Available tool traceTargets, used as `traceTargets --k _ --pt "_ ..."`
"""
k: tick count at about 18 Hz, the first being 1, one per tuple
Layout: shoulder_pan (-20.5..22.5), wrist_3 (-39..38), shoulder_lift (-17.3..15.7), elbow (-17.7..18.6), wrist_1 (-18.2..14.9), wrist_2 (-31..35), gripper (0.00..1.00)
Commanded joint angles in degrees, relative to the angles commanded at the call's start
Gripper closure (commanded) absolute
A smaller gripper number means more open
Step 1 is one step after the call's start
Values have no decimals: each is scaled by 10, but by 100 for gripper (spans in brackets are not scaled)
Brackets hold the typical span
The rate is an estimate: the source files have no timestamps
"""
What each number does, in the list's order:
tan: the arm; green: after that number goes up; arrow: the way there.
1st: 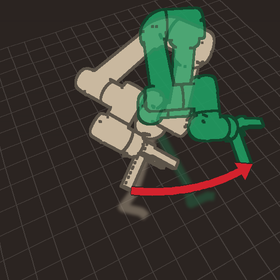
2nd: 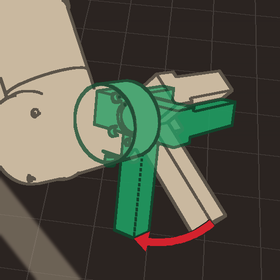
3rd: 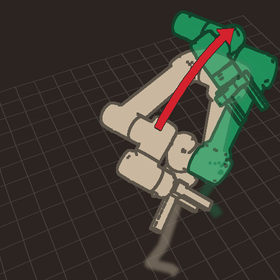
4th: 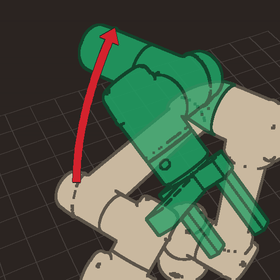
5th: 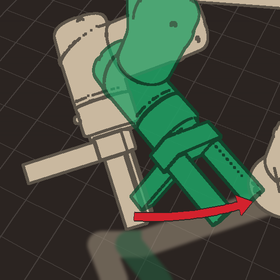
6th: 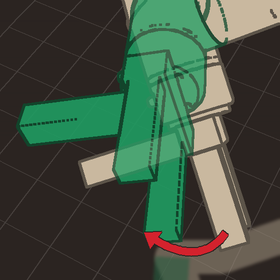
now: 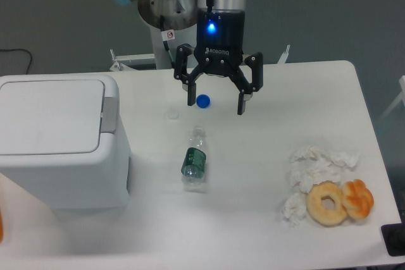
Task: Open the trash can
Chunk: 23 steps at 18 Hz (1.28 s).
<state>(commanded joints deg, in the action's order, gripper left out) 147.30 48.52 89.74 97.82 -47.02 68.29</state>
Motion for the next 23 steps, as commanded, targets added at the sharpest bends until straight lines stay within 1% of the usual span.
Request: traceTargets --k 4,14,21,23 --pt "11 23 1 2 -1 1 0" --pt "8 18 9 12 -2 1 0" --pt "2 15 18 11 -1 -11 0" --pt "2 -7 22 11 -2 -22 0"
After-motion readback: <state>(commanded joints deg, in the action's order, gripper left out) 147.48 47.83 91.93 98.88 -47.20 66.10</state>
